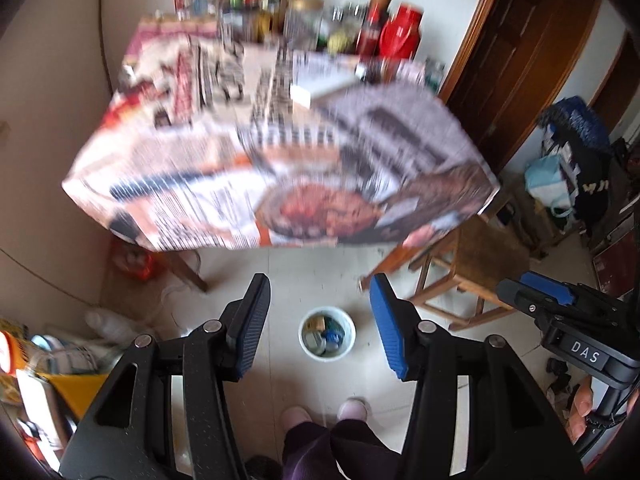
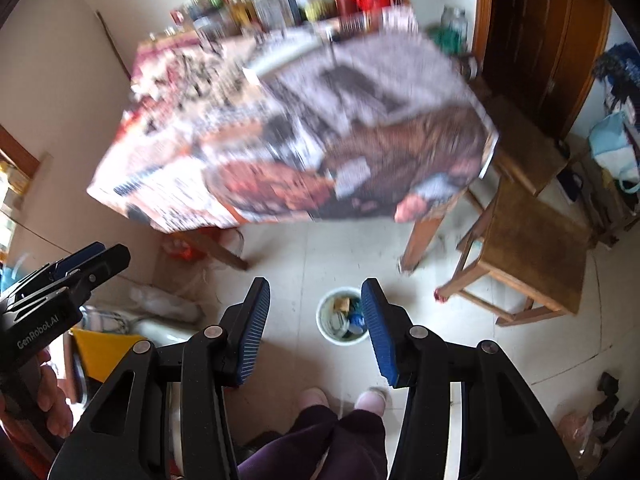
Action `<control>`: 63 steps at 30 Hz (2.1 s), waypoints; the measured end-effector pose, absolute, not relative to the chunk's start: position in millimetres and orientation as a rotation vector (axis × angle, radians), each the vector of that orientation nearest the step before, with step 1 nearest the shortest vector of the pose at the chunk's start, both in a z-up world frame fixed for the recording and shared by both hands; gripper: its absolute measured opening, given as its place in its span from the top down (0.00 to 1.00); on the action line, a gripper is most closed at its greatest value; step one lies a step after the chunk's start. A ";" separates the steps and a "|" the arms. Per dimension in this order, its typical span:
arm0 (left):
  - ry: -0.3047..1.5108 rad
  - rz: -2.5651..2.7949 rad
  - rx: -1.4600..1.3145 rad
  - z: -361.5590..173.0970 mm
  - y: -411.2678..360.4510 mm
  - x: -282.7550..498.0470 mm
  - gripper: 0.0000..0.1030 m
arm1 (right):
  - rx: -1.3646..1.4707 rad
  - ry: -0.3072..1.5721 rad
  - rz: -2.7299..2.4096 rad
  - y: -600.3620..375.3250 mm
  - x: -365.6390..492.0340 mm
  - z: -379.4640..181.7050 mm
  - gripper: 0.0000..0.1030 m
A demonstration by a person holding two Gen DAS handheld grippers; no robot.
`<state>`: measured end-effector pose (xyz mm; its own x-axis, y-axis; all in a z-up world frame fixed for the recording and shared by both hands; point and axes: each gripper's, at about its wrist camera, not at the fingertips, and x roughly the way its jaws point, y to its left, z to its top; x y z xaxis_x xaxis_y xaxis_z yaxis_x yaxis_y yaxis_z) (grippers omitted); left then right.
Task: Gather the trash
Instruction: 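Move both tools back to the table toward the small brown bottle, then grasp the small brown bottle with the right tool while the left tool grasps the white paper strip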
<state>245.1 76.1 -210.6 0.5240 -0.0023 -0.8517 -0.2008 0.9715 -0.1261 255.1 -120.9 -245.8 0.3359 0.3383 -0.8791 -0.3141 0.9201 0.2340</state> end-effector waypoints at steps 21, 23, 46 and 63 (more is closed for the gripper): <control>0.752 0.026 -0.196 -74.2 99.1 226.2 0.50 | 0.050 0.785 0.341 -120.3 216.3 -87.9 0.55; 0.748 0.032 -0.190 -73.0 99.5 238.6 0.49 | 0.049 0.764 0.334 -122.1 227.2 -83.9 0.52; 0.805 0.170 -0.222 -91.9 68.6 484.0 0.43 | 0.001 0.774 0.440 -151.1 470.5 -98.9 0.38; 0.978 0.064 -0.134 -162.0 174.1 617.8 0.43 | 0.095 0.990 0.329 -70.3 591.4 -176.2 0.38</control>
<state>617.8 174.1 -162.0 0.5579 -0.0066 -0.8299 -0.1139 0.9899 -0.0844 591.4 -70.3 -176.2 0.5039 0.3150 -0.8043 -0.2294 0.9465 0.2270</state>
